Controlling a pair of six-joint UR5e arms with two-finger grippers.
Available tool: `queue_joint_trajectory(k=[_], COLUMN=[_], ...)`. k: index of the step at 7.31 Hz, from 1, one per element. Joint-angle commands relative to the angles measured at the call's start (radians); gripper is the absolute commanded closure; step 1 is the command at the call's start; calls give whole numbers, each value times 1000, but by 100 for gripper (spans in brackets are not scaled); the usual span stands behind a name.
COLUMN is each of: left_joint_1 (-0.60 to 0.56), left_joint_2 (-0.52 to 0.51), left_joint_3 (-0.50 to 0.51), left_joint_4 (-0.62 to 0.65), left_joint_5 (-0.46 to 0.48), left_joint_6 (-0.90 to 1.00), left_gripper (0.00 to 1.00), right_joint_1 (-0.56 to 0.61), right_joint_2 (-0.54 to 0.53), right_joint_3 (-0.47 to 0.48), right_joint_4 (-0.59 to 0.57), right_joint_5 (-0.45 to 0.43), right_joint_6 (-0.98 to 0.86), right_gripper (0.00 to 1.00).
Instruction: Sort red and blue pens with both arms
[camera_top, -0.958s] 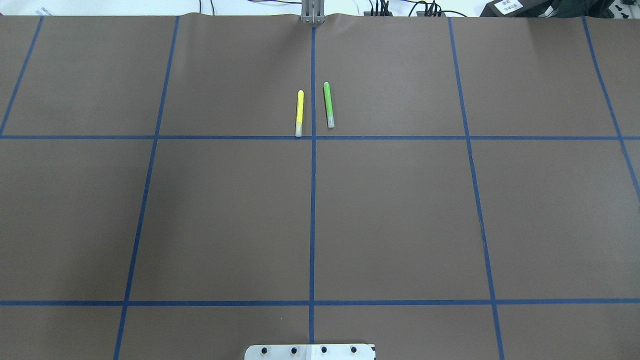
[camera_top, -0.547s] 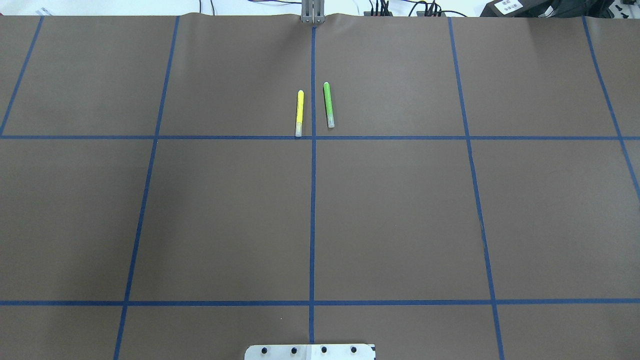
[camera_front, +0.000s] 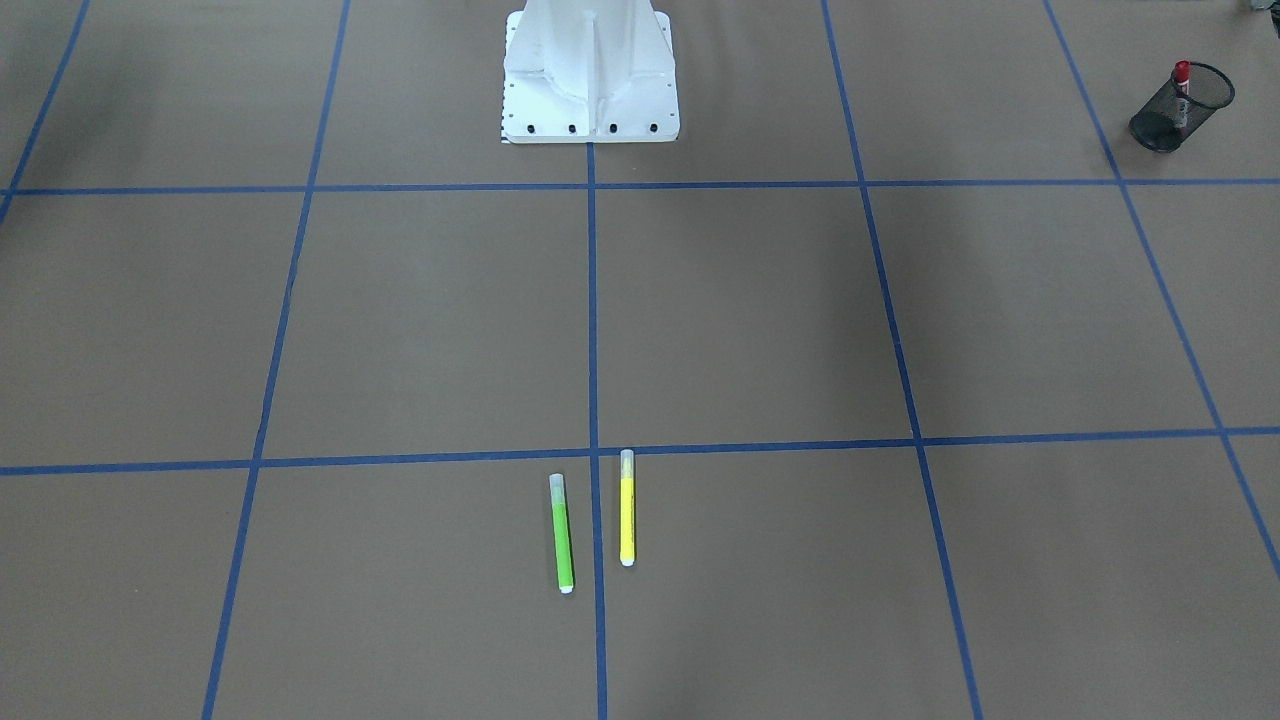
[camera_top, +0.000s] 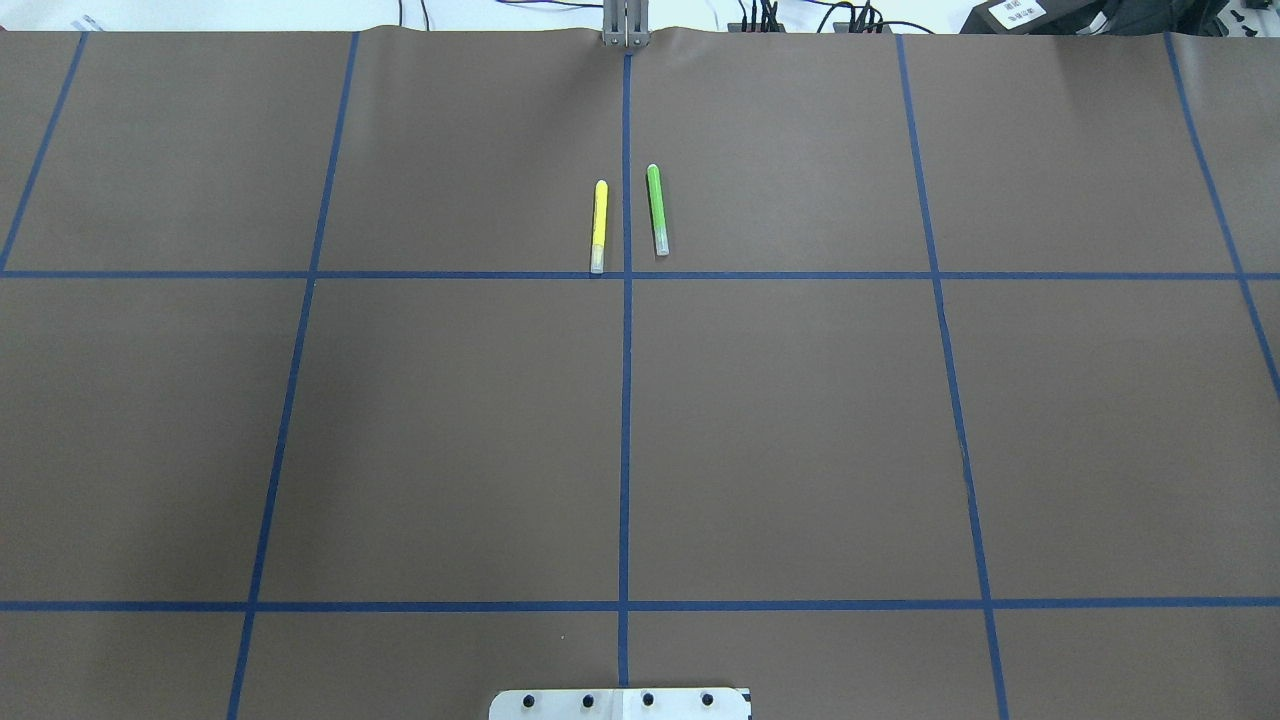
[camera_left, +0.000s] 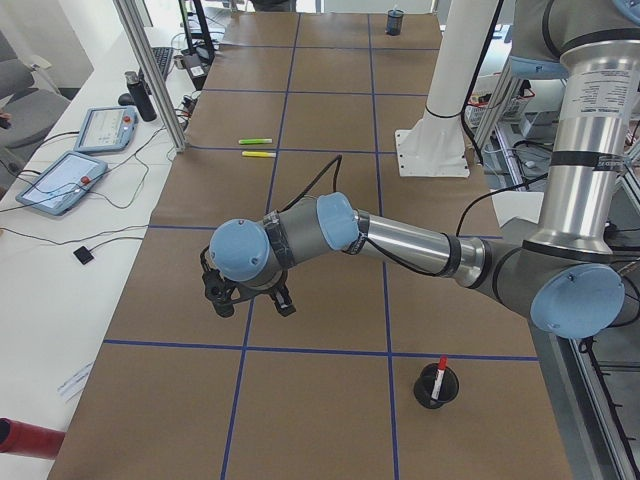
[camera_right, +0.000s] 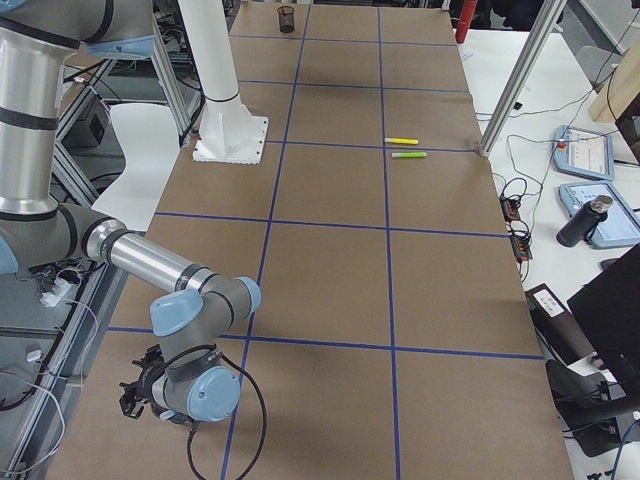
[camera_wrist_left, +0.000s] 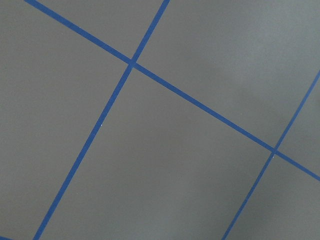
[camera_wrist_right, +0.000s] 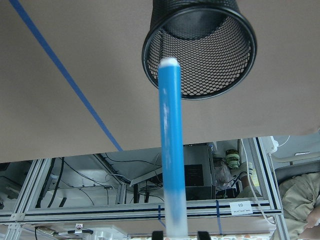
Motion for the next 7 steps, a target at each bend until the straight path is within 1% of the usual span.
queue_joint_trajectory(k=[1, 2, 3, 4, 5, 6, 7], left_joint_1=[0, 0, 0, 0, 0, 0, 0], left_joint_2=[2, 0, 0, -3, 12, 55, 83], left_joint_3=[1, 1, -1, -1, 4, -1, 4], left_joint_4=[-9, -9, -9, -19, -93, -237, -335], left_joint_5=[1, 2, 4, 17, 95, 199, 267], left_joint_6=[-1, -1, -1, 4, 5, 2, 2], left_gripper=[0, 0, 0, 0, 0, 0, 0], right_joint_1=[0, 0, 0, 0, -2, -3, -6], right_joint_2=[16, 42, 76, 82, 81, 81, 82], right_joint_3=[-5, -5, -3, -2, -6, -23, -31], right_joint_4=[11, 11, 41, 140, 279, 414, 551], right_joint_5=[-3, -3, -3, 12, 74, 137, 156], right_joint_6=[2, 15, 44, 81, 159, 254, 293], right_gripper=[0, 0, 0, 0, 0, 0, 0])
